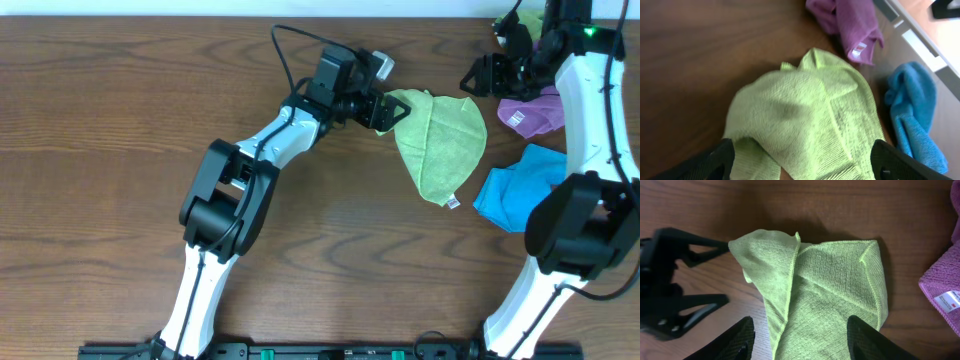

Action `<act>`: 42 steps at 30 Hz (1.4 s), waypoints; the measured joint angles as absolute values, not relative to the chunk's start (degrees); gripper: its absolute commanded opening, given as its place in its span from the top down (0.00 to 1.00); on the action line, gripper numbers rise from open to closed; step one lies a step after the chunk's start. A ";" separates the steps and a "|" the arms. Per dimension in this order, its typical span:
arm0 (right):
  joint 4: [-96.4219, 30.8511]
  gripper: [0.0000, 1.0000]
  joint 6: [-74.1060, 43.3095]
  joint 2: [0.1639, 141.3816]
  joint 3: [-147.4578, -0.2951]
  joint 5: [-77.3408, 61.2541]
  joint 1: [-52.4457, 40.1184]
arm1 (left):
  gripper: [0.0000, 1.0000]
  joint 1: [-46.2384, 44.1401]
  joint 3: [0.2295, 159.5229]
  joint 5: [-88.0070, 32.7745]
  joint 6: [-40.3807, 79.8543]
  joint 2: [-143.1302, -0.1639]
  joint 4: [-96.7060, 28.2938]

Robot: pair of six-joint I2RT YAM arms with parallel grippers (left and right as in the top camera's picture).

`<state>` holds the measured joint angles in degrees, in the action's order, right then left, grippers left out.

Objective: Fold the cloth
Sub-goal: 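Grasp the green cloth's left corner with the left gripper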

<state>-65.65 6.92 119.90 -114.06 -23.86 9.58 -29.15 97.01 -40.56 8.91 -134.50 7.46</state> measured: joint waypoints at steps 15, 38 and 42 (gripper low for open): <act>-65.71 0.45 6.92 119.87 -114.06 -24.03 9.26 | 0.40 -29.91 97.10 -31.22 9.30 -135.22 7.55; -64.88 0.49 6.92 119.87 -114.06 -24.05 9.15 | 0.95 -26.65 97.12 -30.00 8.99 -136.57 3.70; -63.81 0.49 6.92 119.87 -114.06 -24.05 9.15 | 0.95 -21.96 97.14 -29.98 8.36 -136.49 -1.39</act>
